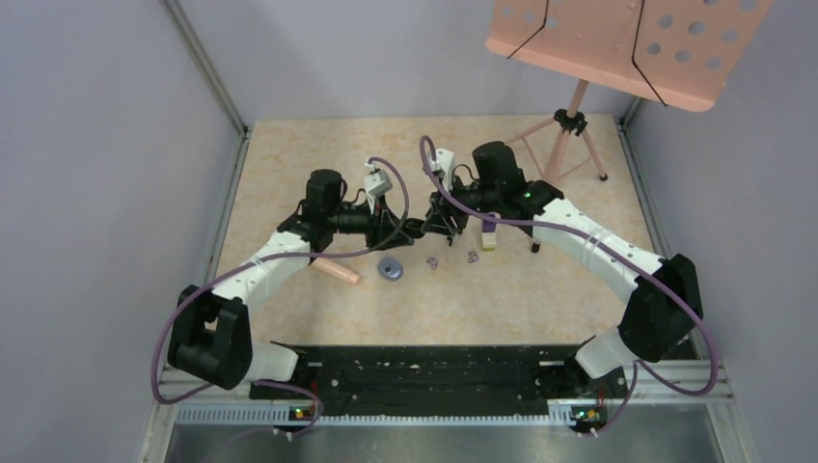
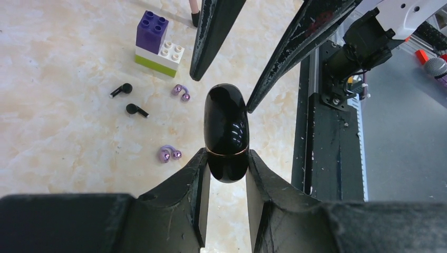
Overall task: Insert the wireless bluetooth earbuds into the charging case
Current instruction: Open the charging case, then adjust the charging case at the center of the board, then pick up the earbud from the center of the board.
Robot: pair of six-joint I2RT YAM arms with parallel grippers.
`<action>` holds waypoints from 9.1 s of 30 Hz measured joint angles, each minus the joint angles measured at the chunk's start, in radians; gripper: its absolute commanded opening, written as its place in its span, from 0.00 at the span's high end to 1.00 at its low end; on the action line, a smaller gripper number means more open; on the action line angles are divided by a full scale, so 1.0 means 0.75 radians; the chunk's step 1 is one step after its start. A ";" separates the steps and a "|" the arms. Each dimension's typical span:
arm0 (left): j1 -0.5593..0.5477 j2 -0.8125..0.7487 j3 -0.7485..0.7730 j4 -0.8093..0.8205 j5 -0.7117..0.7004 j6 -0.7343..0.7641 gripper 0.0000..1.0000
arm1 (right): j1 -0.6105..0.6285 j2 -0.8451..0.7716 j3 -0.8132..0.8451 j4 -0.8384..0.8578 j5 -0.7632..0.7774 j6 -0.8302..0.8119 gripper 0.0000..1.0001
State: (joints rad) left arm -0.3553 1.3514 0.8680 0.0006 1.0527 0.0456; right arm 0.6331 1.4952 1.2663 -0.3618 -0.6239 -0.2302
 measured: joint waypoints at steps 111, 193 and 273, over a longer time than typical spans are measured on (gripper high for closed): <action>-0.012 -0.057 -0.144 0.359 -0.098 -0.313 0.52 | -0.047 0.084 0.074 -0.084 0.029 0.045 1.00; 0.273 -0.413 -0.182 -0.169 -0.024 -0.058 1.00 | -0.158 0.774 0.521 -0.485 0.370 0.052 0.62; 0.292 -0.280 -0.156 -0.193 0.028 0.021 1.00 | -0.129 0.678 0.508 -0.566 0.337 0.013 1.00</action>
State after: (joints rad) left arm -0.1360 1.1412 0.7513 -0.1440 1.0737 0.0616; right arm 0.5362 2.0037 1.6474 -0.7860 -0.3714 -0.2207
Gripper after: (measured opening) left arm 0.337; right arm 0.193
